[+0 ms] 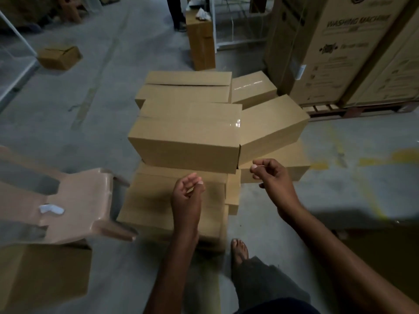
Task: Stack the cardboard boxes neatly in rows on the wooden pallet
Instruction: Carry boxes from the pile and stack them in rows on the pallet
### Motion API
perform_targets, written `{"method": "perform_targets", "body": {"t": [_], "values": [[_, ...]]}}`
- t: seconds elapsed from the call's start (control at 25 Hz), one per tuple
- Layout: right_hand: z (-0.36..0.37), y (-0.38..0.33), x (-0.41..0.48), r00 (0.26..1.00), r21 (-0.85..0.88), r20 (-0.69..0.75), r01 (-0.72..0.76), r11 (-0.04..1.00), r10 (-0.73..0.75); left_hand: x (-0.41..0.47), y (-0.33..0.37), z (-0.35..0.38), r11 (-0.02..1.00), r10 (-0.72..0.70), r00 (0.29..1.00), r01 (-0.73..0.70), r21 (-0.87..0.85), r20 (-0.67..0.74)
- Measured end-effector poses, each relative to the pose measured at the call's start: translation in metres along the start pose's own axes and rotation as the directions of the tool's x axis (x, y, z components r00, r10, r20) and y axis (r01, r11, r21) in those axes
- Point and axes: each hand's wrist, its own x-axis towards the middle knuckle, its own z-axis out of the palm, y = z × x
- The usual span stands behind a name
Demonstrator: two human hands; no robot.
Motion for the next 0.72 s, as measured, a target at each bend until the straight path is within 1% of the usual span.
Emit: {"method": "perform_targets", "body": {"t": [0.12, 0.24, 0.32, 0.36, 0.44, 0.52, 0.6, 0.68, 0.72], "values": [[0.018, -0.015, 0.106, 1.0, -0.105, 0.024, -0.005, 0.994, 0.008, 0.085, 0.005, 0.04, 0.998, -0.054, 0.998, 0.054, 0.024, -0.012], [0.039, -0.024, 0.2, 0.997, -0.321, 0.077, 0.037, 0.946, -0.013, 0.151, 0.005, 0.074, 0.986, -0.161, 0.985, 0.163, 0.023, -0.054], [0.054, -0.025, 0.255, 0.99, -0.479, 0.127, 0.111, 0.871, -0.057, 0.185, 0.003, 0.096, 0.977, -0.206, 0.974, 0.21, 0.032, -0.097], [0.061, -0.024, 0.282, 0.986, -0.552, 0.151, 0.148, 0.821, -0.076, 0.204, 0.002, 0.107, 0.966, -0.253, 0.959, 0.258, 0.02, -0.125], [0.074, -0.022, 0.331, 0.975, -0.673, 0.204, 0.202, 0.711, -0.084, 0.241, -0.011, 0.125, 0.918, -0.395, 0.903, 0.394, -0.046, -0.167], [0.085, -0.02, 0.373, 0.964, -0.77, 0.258, 0.245, 0.589, -0.064, 0.275, -0.024, 0.143, 0.857, -0.515, 0.841, 0.501, -0.125, -0.164], [0.095, -0.017, 0.408, 0.957, -0.834, 0.287, 0.271, 0.48, -0.041, 0.303, -0.04, 0.157, 0.807, -0.59, 0.787, 0.568, -0.164, -0.178], [0.102, -0.011, 0.435, 0.949, -0.858, 0.315, 0.279, 0.431, 0.012, 0.319, -0.049, 0.166, 0.779, -0.626, 0.752, 0.592, -0.207, -0.206], [0.103, -0.008, 0.443, 0.943, -0.862, 0.331, 0.281, 0.422, 0.047, 0.322, -0.048, 0.168, 0.778, -0.627, 0.748, 0.592, -0.209, -0.217]]}}
